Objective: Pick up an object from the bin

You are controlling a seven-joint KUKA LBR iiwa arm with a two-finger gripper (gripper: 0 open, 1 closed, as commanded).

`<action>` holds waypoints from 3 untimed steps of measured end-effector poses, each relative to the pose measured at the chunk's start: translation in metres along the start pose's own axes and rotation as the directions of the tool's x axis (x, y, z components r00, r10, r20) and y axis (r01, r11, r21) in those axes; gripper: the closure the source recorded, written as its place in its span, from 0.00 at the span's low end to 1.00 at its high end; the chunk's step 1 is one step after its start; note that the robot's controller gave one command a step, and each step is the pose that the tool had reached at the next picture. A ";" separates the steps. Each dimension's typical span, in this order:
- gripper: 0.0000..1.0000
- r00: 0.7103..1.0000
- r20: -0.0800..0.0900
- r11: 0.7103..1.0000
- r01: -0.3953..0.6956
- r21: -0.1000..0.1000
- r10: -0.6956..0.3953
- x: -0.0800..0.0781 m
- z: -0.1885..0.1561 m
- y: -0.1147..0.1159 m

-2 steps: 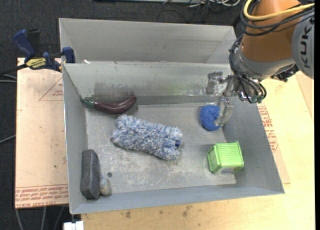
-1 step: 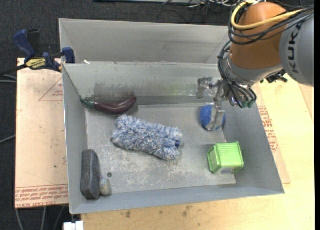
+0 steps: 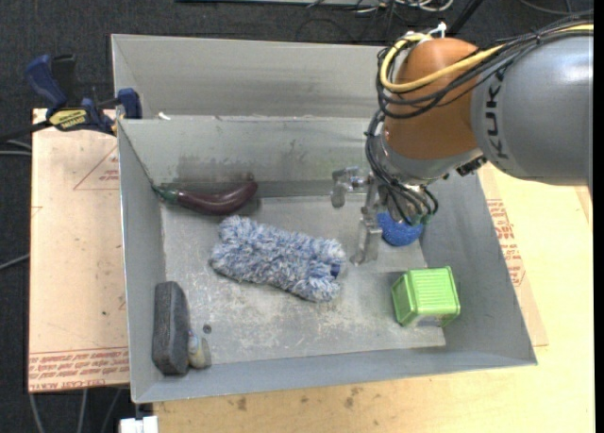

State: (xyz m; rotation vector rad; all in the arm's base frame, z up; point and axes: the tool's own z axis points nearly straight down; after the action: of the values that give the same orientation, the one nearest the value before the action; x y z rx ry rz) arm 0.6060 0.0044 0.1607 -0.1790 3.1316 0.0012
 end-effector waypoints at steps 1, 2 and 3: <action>0.00 1.000 -0.008 1.000 -0.018 -0.002 0.018 -0.015 0.021 0.028; 1.00 0.968 -0.005 0.968 0.251 -0.002 -0.251 0.006 0.079 0.077; 1.00 0.968 -0.005 0.968 0.251 -0.002 -0.251 0.006 0.079 0.077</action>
Offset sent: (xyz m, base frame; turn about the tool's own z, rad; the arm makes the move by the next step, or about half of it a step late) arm -0.0153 0.0749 -0.0802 -0.2529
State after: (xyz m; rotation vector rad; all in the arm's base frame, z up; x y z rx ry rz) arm 0.5911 0.0805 0.0814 -0.5740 3.0887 0.0025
